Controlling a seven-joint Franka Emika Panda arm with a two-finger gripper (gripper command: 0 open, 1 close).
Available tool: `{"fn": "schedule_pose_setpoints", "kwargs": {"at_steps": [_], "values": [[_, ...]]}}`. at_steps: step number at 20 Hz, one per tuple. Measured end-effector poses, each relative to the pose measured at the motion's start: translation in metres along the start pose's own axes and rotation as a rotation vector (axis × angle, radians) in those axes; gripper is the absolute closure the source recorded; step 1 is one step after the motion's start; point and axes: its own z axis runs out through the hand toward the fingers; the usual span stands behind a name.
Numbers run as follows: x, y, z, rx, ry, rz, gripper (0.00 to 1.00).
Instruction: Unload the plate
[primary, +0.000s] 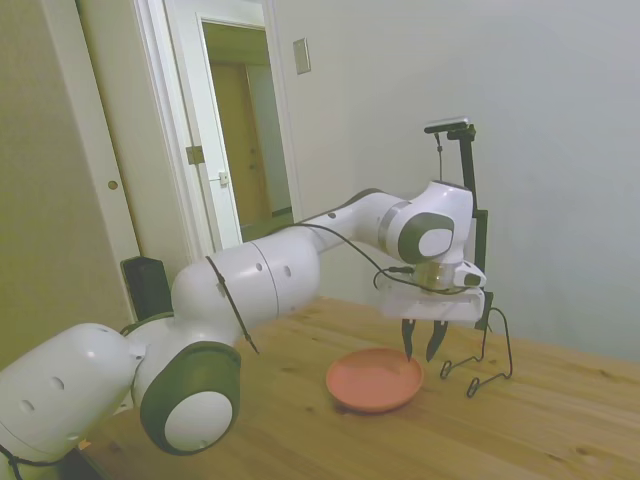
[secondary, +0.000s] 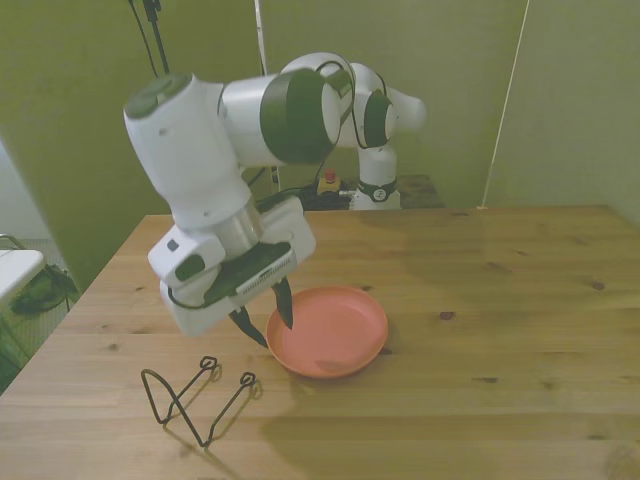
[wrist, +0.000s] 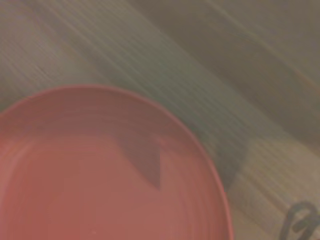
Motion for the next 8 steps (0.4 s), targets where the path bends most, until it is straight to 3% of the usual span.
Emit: {"fn": "schedule_pose_setpoints", "kwargs": {"at_steps": [4,8], "values": [[-0.024,-0.031,-0.070,0.024,0.018,-0.039,0.00],[-0.043,-0.050,-0.107,0.043,0.012,-0.065,0.00]]}}
